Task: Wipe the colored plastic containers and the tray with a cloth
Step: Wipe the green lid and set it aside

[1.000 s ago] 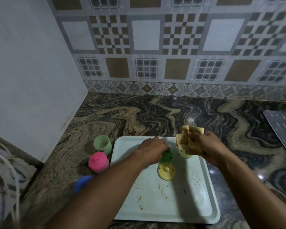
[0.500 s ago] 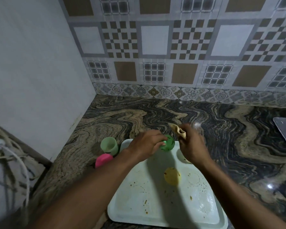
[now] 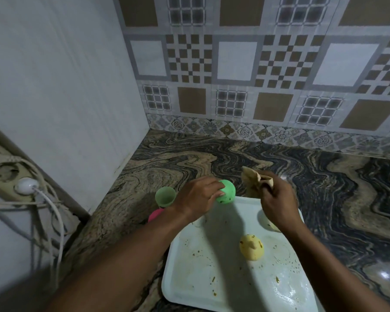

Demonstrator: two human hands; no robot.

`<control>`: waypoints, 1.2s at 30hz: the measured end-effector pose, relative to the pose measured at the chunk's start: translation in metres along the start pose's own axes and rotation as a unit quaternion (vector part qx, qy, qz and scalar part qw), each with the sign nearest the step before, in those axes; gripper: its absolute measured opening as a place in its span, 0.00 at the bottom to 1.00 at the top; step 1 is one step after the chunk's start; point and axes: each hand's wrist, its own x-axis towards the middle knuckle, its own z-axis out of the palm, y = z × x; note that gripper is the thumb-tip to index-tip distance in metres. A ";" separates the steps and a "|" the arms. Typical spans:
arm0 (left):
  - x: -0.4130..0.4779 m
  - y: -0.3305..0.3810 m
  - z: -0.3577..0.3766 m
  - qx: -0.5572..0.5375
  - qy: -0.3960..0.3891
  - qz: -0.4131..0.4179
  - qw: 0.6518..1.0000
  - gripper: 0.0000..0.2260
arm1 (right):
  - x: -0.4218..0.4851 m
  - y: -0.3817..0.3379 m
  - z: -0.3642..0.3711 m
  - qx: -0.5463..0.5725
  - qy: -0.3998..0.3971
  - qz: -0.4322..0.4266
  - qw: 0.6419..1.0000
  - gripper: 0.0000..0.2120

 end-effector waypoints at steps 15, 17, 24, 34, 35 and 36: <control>0.000 0.007 -0.019 0.032 0.117 -0.090 0.988 0.05 | -0.008 -0.023 0.048 0.382 0.013 0.217 0.898 0.17; 0.003 0.012 -0.016 0.026 0.118 -0.095 0.988 0.06 | -0.003 -0.041 0.051 0.435 -0.033 0.250 0.864 0.22; 0.004 0.020 -0.010 0.033 0.122 -0.117 0.985 0.06 | -0.007 -0.049 0.052 0.405 -0.063 0.224 0.884 0.16; 0.033 0.017 -0.050 -0.296 -0.095 -0.328 0.892 0.11 | 0.004 -0.053 0.026 0.225 -0.175 0.106 0.953 0.12; 0.038 0.015 -0.053 -0.304 -0.109 -0.337 0.884 0.08 | 0.006 -0.054 0.023 0.220 -0.191 0.101 0.951 0.12; 0.042 0.015 -0.057 -0.306 -0.128 -0.342 0.879 0.06 | 0.007 -0.055 0.020 0.220 -0.206 0.099 0.948 0.11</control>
